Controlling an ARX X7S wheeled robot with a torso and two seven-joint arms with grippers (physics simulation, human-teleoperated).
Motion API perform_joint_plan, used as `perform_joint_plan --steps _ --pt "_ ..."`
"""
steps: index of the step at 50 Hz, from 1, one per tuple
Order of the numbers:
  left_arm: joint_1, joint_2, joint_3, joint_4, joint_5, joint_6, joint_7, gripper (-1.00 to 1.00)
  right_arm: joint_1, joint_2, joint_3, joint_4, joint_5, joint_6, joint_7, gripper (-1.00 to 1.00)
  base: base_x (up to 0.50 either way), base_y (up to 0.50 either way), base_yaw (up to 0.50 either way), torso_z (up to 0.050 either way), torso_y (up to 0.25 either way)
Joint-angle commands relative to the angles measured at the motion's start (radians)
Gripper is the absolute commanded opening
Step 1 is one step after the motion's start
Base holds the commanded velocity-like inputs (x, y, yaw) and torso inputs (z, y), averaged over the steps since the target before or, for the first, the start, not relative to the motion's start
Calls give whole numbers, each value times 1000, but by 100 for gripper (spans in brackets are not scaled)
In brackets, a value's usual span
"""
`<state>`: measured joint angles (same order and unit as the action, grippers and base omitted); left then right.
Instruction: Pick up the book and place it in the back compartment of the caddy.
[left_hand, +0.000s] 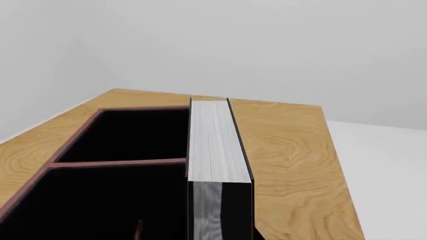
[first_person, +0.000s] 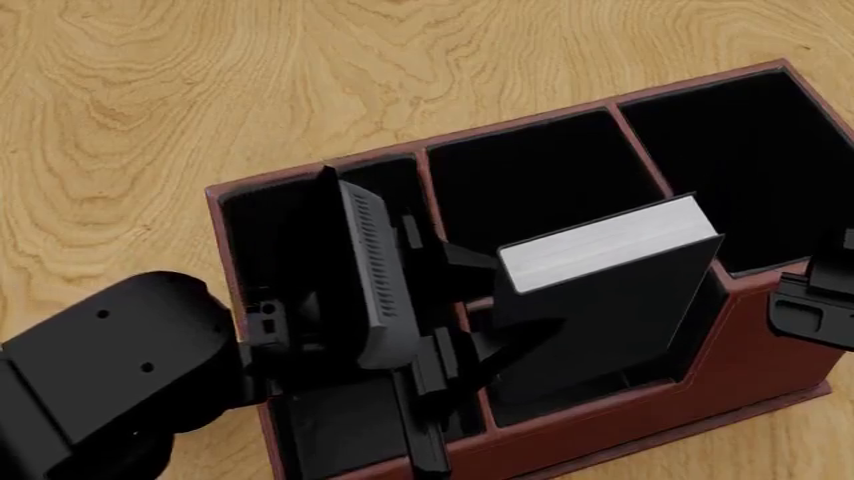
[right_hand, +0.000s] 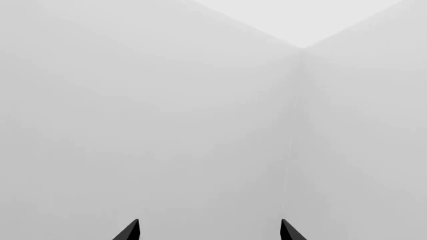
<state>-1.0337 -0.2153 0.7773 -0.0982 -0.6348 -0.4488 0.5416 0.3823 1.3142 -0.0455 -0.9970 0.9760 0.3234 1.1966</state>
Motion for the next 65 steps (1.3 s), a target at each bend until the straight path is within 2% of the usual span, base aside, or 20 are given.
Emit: perform_joint_plan --steps 1,17,65 --pt "-9 19 -10 -34 -35 29 5 -100 3 -2 -8 4 -3 -1 -2 100 0 0 0 0 0" --pt "-13 37 16 -92 -8 58 21 -100 -27 6 9 8 -8 -19 0 100 0 0 0 1 1" --pt "-29 140 51 -447 41 251 123 -100 -29 -6 4 20 -20 -6 -3 100 0 0 0 0 1"
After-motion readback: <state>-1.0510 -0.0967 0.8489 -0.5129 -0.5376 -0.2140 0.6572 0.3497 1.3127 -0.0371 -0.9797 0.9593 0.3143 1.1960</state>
